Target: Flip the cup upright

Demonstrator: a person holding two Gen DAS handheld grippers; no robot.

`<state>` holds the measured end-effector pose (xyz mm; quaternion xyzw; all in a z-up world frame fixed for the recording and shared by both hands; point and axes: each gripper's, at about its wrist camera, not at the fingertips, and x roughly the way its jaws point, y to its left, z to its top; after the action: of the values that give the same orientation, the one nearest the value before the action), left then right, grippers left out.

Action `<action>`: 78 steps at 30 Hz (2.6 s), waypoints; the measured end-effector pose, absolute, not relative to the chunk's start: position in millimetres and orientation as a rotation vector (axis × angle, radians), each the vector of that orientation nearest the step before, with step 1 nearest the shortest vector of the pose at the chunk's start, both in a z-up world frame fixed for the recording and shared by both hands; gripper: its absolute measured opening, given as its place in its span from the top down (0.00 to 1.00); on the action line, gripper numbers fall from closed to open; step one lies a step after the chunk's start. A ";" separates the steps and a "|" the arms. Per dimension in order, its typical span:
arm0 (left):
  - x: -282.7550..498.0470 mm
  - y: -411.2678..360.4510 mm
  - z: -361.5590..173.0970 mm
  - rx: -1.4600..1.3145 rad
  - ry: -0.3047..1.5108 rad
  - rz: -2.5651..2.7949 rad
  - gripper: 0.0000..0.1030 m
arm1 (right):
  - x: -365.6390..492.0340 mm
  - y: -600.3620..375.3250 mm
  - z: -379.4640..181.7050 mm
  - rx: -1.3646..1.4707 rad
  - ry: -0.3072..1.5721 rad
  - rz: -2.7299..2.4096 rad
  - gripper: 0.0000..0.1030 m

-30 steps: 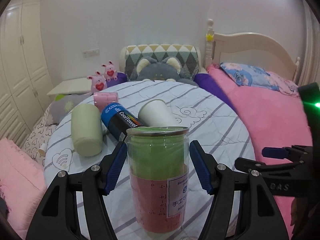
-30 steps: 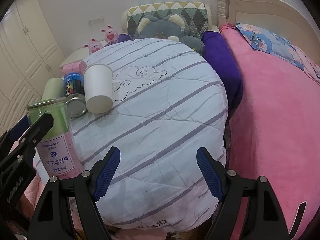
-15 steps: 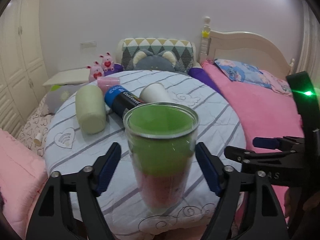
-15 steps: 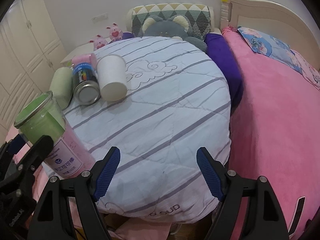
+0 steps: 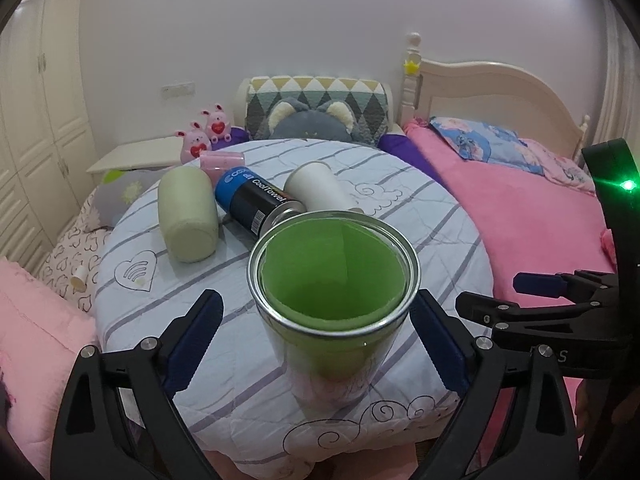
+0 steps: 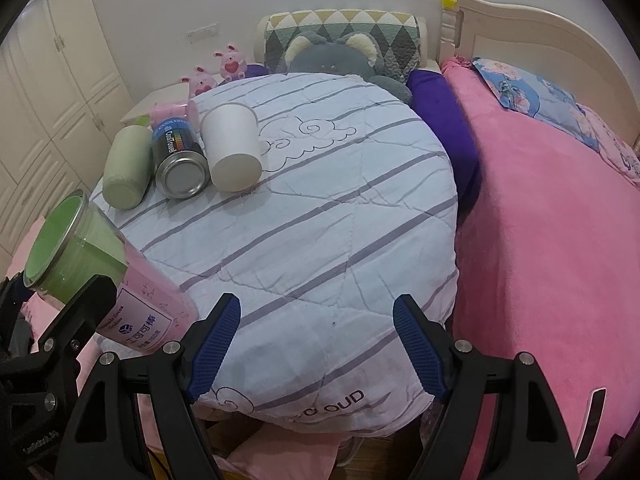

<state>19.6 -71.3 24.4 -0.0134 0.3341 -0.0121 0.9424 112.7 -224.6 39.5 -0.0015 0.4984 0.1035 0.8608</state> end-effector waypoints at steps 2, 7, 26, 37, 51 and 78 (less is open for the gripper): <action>19.4 -71.3 24.6 -0.026 0.683 -0.025 0.07 | 112.0 -223.9 39.7 -0.006 1.044 0.218 0.22; 16.5 -72.9 26.6 -0.020 0.677 -0.030 0.07 | 110.8 -224.0 40.5 -0.008 1.042 0.215 0.22; -42.1 -63.6 24.9 0.018 0.538 -0.067 0.00 | 47.5 -216.3 52.5 0.020 0.868 0.198 0.22; -66.9 -32.0 0.7 0.024 0.454 -0.049 0.00 | 5.1 -207.3 27.9 0.159 0.699 0.284 0.22; -85.7 -18.2 -3.3 0.046 0.286 -0.049 0.00 | -46.9 -184.3 29.2 0.080 0.381 0.237 0.18; -78.3 -23.9 -20.5 0.076 0.237 -0.031 0.00 | -45.6 -180.2 5.5 0.024 0.252 0.237 0.18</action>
<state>-78.3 -23.9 -20.5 0.0377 0.1181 -0.0153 0.9922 -45.6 -180.2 5.5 0.0119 0.1255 0.1179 0.9850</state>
